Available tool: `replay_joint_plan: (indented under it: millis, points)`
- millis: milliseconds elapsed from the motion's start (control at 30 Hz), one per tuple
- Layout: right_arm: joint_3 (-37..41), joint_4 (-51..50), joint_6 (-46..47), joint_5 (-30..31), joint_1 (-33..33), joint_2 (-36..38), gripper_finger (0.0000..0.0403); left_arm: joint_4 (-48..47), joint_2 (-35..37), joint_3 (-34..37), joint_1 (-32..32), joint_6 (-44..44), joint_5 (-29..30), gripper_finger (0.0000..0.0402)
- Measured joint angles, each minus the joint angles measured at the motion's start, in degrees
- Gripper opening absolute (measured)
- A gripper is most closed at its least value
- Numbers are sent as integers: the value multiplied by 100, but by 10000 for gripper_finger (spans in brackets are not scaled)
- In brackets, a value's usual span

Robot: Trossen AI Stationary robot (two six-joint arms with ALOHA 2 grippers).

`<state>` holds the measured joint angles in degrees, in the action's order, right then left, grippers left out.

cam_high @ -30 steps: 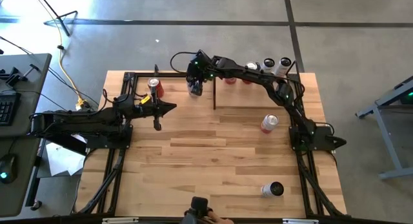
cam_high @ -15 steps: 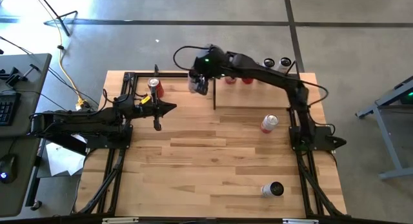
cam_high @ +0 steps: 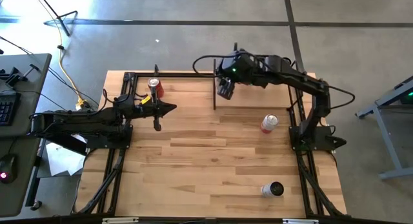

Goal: Place canned beverage on shelf
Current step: Put the white and pink soda can on the shelf aligned with the other white and pink soda can

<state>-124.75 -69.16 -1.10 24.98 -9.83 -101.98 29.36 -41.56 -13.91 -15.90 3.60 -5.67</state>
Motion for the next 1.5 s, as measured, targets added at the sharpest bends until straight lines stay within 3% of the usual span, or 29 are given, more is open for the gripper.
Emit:
replay_joint_plan:
  millis: [333,467,667,867,1167,1333,1500]
  points:
    - [340,-145,319,516,335,138,240,7,2,0,0,2,-33,0]
    - [1604,423,367,584,280,689,240,-2,0,0,28,-5,-76,0]
    - [3686,1508,569,388,184,2128,240,45,2,0,57,101,-86,0]
    - [4930,1405,714,265,144,3541,240,52,1,0,57,111,-85,0]
    - [6266,1074,202,-96,-1186,4849,240,50,2,0,57,95,-83,0]
    - [6887,1517,-502,-719,-2109,5057,240,47,1,0,57,6,-83,0]
    - [7311,1876,-519,-871,-2814,5061,240,44,1,0,57,-38,-83,0]
